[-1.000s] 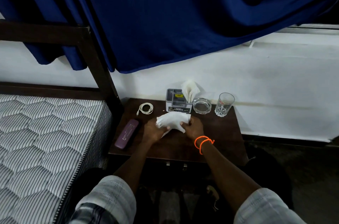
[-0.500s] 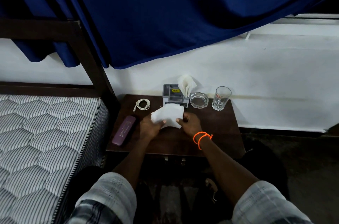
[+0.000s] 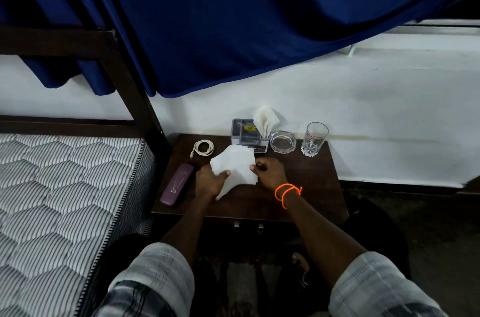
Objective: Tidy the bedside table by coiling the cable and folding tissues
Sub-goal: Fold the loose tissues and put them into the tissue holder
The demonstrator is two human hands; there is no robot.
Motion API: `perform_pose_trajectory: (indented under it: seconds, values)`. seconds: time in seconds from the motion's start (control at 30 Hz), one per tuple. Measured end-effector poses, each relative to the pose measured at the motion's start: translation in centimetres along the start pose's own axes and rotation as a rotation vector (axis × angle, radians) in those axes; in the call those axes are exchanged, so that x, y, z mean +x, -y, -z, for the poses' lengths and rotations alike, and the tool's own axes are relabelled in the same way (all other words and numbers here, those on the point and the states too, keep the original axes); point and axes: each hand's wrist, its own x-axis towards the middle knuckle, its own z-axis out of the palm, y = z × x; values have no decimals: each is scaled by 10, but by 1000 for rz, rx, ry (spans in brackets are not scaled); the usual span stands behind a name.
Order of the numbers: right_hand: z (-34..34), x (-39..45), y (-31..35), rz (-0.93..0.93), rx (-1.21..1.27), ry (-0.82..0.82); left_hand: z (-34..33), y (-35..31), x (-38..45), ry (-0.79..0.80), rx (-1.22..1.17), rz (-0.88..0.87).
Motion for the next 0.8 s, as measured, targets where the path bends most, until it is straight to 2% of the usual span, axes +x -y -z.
perform_pose_trajectory:
  seconds: [0.27, 0.37, 0.5, 0.67, 0.8]
  values:
    - [3, 4, 7, -25, 14, 30, 5, -12, -1, -25, -12, -39]
    - [2, 5, 11, -55, 84, -23, 8, -21, -3, -19, -34, -84]
    - [7, 9, 22, -7, 123, -106, 14, -35, 1, -11, -46, -99]
    - [24, 20, 45, 57, 112, -144, 28, -61, 12, -17, 122, -179]
    - [35, 34, 63, 26, 153, -200, 37, -89, 29, 42, 73, -147]
